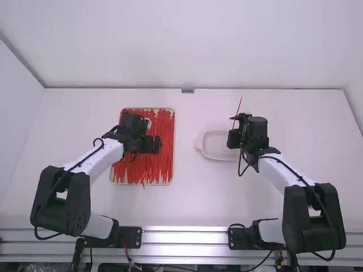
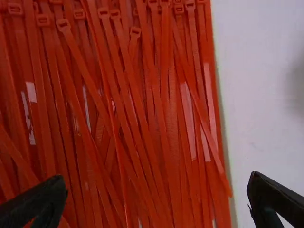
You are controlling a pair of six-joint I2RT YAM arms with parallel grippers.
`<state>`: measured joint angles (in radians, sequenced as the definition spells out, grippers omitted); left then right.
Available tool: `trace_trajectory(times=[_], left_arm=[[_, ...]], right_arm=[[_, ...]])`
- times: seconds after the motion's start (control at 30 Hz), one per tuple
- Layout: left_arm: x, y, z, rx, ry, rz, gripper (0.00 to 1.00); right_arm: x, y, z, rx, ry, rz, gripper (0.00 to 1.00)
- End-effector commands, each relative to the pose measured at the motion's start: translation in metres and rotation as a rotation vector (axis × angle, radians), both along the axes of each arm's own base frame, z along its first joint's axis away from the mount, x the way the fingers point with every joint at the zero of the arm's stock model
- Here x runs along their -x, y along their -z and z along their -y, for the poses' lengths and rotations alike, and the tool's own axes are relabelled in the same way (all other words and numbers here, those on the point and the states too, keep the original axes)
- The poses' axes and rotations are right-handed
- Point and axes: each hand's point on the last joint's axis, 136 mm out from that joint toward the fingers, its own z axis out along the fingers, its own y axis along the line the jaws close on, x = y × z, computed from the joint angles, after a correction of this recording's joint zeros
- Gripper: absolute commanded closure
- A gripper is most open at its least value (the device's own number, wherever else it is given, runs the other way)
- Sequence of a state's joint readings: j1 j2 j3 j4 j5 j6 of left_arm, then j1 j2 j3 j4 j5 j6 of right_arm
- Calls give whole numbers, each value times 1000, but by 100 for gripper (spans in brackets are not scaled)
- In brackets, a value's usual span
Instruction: Fasten the cable tie
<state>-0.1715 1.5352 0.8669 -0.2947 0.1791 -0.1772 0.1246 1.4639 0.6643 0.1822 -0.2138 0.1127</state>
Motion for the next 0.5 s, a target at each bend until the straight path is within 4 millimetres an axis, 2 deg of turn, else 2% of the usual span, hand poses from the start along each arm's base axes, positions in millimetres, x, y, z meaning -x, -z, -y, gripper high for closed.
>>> trace_trajectory(times=[0.0,0.3,0.47], left_arm=[[4,3,1,2,-10,-13,1],[3,0,9,48,14,-6,1],[4,0,13,49,24,-8,0]], right_arm=[[9,8,-4,-12,-3,4,100],[15,20,-5,47,27,68,100],[16,20,-6,46,26,67,93]])
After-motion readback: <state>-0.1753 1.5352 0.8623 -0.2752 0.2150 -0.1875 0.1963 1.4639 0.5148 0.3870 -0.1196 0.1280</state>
